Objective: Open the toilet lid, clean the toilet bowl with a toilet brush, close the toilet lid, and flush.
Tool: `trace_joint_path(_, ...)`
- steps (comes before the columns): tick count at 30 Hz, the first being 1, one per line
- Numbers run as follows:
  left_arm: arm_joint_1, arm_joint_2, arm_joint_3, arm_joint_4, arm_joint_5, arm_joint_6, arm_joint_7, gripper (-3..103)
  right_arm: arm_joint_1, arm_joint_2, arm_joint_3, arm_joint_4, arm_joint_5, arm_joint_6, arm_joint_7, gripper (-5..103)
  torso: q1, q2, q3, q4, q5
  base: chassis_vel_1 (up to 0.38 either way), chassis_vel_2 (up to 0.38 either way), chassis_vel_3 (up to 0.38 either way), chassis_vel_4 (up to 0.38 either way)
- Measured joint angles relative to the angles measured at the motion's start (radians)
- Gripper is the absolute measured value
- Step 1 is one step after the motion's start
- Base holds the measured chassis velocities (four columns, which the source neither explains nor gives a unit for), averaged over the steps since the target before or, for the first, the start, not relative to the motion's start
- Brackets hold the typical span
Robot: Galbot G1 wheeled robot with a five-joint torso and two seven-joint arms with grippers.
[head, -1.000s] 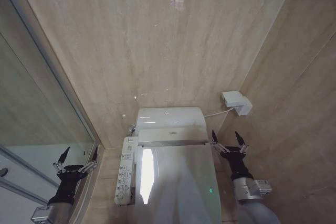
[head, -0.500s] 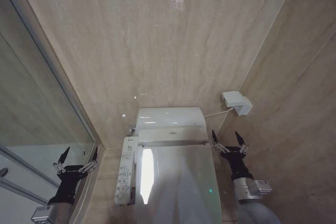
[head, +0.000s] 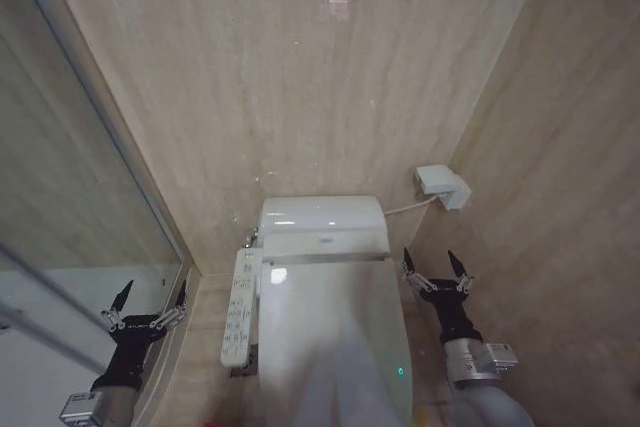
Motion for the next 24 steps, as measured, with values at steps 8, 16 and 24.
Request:
trace_joint_path(8, 0.0, 0.0, 0.0, 0.0, 0.0, 0.0, 0.0, 100, 0.0, 0.0, 0.0, 0.0, 0.0, 0.0, 0.0, 100, 0.0, 0.0, 0.0, -0.0001, 0.0004, 0.248, -0.234, -0.243, 0.244)
trace_joint_path(16, 0.0, 0.0, 0.0, 0.0, 0.0, 0.0, 0.0, 100, 0.0, 0.0, 0.0, 0.0, 0.0, 0.0, 0.0, 100, 0.0, 0.0, 0.0, 0.0001, 0.0003, 0.308, -0.298, -0.303, 0.308)
trace_joint_path(24, 0.0, 0.0, 0.0, 0.0, 0.0, 0.0, 0.0, 100, 0.0, 0.0, 0.0, 0.0, 0.0, 0.0, 0.0, 100, 0.001, 0.0, 0.0, 0.0, -0.0002, 0.036, -0.062, -0.08, 0.072)
